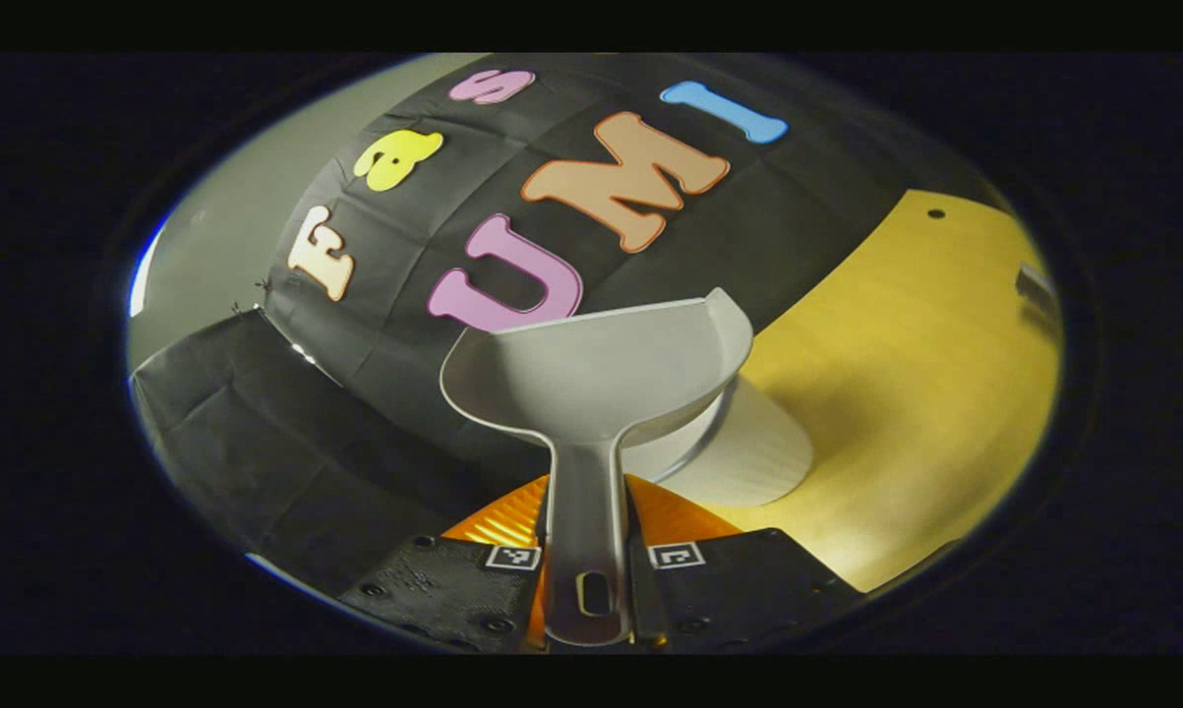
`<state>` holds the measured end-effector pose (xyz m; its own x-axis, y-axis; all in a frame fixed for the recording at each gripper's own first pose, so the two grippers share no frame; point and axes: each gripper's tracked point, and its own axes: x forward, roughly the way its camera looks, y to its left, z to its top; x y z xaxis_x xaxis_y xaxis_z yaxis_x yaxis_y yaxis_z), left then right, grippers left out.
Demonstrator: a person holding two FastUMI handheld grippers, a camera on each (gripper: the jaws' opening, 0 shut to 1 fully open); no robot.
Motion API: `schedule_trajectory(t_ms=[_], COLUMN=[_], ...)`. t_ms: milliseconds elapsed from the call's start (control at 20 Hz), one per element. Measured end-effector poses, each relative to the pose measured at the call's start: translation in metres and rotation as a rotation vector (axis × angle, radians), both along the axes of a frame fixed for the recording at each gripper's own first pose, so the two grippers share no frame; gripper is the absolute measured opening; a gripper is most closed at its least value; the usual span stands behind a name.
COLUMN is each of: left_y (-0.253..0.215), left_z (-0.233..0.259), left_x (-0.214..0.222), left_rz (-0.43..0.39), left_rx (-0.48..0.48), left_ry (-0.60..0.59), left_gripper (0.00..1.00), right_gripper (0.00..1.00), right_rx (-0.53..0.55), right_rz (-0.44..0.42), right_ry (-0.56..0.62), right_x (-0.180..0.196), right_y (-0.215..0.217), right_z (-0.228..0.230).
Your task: Pick up the small broom and dustpan from the desktop, sweep the trash into the dustpan with the broom, and then empty the trash into the garbage bin.
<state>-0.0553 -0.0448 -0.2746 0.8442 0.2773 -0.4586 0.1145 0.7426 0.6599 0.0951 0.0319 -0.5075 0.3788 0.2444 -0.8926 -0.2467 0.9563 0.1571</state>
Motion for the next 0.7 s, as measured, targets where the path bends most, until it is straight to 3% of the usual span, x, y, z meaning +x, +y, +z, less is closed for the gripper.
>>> schedule_trajectory(t_ms=[200, 350, 500, 700], left_y=[-0.086, -0.132, -0.162, -0.179], left_z=[-0.033, -0.072, -0.125, -0.191], left_x=[-0.018, -0.043, -0.07, -0.101], left_rz=[-0.038, -0.028, -0.016, -0.007], left_rx=[-0.255, -0.391, -0.446, -0.449], left_ry=[-0.039, 0.016, 0.139, 0.28], left_gripper=[0.27, 0.25, 0.25, 0.26], right_gripper=[0.19, 0.19, 0.18, 0.17], right_rx=[-0.002, -0.02, -0.058, -0.106], right_rz=[-0.022, -0.044, -0.063, -0.08], right_ry=[-0.013, -0.032, -0.021, 0.035], right_x=[0.001, 0.003, 0.002, -0.003], right_y=[0.0, 0.0, -0.002, -0.005], right_z=[0.0, 0.001, 0.0, 0.001])
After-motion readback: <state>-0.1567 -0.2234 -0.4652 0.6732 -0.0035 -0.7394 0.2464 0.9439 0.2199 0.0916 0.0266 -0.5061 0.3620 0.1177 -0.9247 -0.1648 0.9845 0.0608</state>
